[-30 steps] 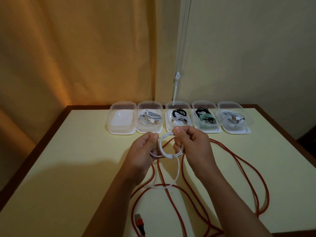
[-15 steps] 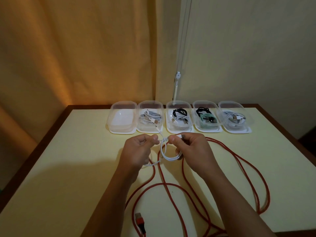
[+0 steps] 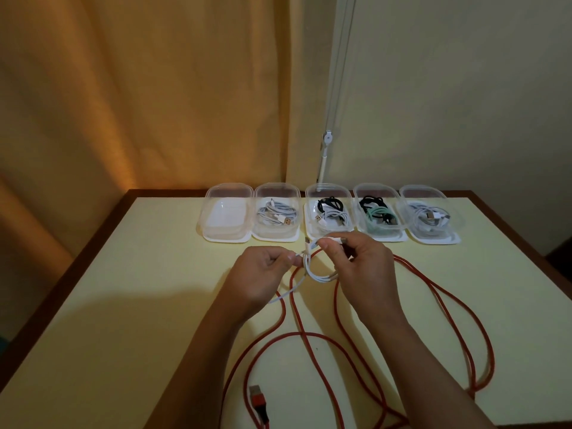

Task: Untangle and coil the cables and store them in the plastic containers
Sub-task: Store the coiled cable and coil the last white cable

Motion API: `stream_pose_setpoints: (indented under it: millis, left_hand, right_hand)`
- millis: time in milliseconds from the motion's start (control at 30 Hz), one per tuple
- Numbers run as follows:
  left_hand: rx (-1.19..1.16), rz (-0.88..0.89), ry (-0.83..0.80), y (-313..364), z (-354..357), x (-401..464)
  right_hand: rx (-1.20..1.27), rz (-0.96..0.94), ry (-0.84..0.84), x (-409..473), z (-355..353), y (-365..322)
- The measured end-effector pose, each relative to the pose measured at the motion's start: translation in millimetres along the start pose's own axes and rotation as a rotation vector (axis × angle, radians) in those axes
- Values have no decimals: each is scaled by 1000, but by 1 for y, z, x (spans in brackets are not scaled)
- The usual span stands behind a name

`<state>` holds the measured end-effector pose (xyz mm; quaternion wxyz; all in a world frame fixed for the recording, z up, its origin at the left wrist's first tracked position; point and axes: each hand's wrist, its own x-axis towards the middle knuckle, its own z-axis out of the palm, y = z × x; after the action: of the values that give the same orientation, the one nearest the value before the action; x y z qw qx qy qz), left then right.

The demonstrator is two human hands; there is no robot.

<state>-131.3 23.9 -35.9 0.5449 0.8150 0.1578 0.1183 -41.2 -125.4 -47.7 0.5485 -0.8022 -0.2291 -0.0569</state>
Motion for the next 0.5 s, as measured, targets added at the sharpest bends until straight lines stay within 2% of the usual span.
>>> stream_pose_setpoints:
  millis: [67,200,267,333,500]
  left_hand:
    - [21,9,57,3,1,-1]
    - [391,89,244,-5,1,3]
    - [448,94,284,-6,-1,2]
    - [304,106,263,-7,-4,2]
    - [-145,90,92,-4,3,3]
  right_hand:
    - [-37,-51,13,0,0,-1]
    - [-40,-73,41,2,-1,0]
    - [18,-52,78,2,-4,-2]
    - [65,-41,92,1,-4,-5]
    - [128,7,121,1,-2,-5]
